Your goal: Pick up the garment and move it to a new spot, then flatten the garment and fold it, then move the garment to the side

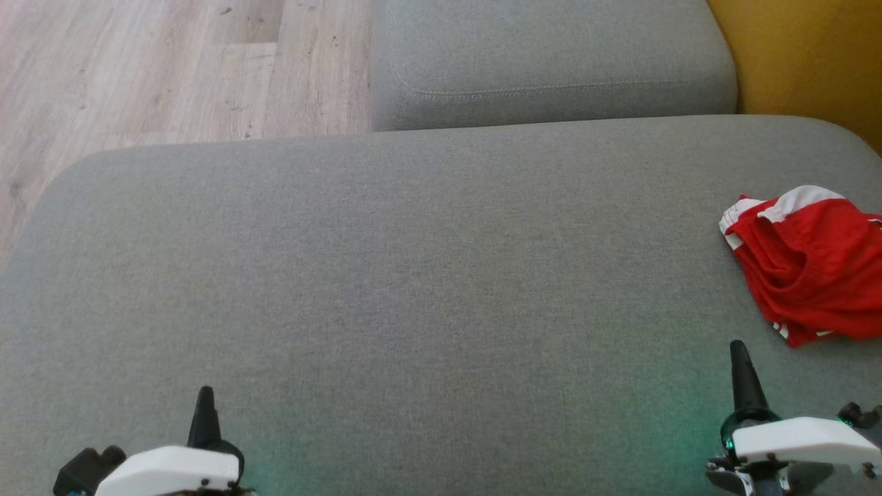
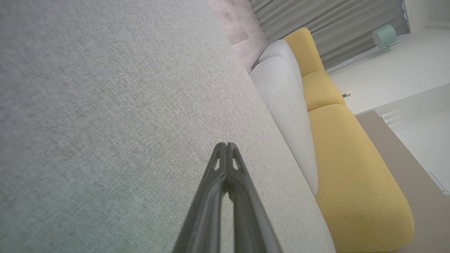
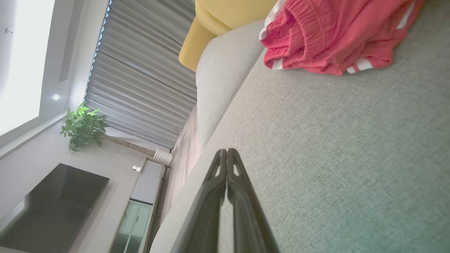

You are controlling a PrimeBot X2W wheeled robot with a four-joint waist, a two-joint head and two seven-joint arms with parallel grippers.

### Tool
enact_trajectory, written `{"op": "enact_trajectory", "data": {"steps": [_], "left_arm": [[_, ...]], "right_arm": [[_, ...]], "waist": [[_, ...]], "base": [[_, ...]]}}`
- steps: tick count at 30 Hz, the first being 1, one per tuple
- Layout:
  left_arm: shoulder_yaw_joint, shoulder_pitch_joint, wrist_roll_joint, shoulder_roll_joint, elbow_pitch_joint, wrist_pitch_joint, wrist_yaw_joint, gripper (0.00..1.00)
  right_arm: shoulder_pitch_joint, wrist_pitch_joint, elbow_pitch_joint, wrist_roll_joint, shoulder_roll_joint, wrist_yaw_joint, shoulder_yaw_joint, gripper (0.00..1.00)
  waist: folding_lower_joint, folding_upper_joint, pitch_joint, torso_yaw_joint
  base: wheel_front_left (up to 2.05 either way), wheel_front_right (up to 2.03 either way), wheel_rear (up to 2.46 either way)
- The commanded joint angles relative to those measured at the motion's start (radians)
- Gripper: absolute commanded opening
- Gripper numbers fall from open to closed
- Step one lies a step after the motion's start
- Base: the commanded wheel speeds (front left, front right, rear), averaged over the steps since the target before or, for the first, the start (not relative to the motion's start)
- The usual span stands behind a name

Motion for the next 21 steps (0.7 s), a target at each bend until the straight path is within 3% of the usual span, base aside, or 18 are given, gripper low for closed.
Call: {"op": "enact_trajectory", "data": {"steps": [1,21], "left_arm": [[0.041,-0.066,-0.02,0.001,-0.026,0.006,-0.012,0.0],[0.134,-0.099,-0.163,-0.038,-0.024,0.058,-0.075,0.0]], "right_arm": [[-0.067,0.004,-0.03,0.03,-0.023,0.004,0.004,0.0],[-0.111,0.04,-0.024,0.248,-0.024,0.005,-0.022,0.0]], "waist": [[-0.0001,0.0,0.001,0.0],[-0.0001,0.0,0.017,-0.007]], "base": [[0.0,0.0,0.0],[0.0,0.0,0.0]]}}
